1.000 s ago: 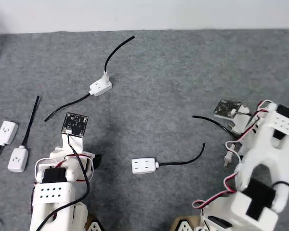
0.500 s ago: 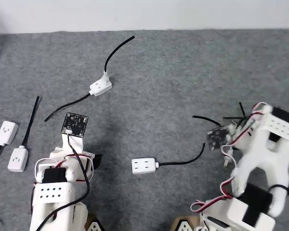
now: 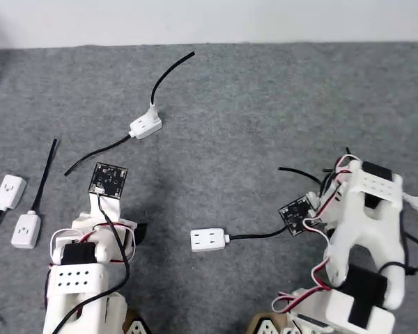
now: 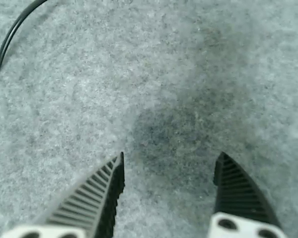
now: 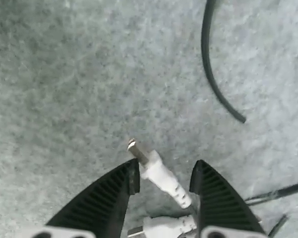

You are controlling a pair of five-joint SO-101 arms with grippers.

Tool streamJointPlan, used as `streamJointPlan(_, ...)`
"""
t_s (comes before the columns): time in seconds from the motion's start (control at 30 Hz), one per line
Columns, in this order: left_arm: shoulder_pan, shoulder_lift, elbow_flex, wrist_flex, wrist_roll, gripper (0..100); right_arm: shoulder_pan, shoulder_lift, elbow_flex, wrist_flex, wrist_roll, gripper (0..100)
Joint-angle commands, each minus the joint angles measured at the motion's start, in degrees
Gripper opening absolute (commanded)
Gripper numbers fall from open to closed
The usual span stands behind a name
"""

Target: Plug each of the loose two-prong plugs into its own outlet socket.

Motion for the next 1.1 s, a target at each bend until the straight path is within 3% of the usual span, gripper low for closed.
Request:
streamJointPlan(0.0, 0.5, -0.7, -0.3, -1.4, 0.5, 27, 2.3, -2.2, -2.4, -0.8, 2.0, 16.4)
streamJointPlan(0.47, 0.5, -0.7, -0.3, -1.4, 0.5, 27, 1.2, -1.3, -4.0, -1.5, 5.7, 16.2)
streamJointPlan(0.9, 0.5, -0.7, -0.3, -1.4, 0.5, 27, 2.8, 11.1, -4.9, -8.4, 5.6, 15.9)
streamJointPlan(1.07, 0.5, -0.7, -0.3, -1.4, 0.5, 27, 2.9, 13.5, -5.8, -8.3, 5.5, 0.0)
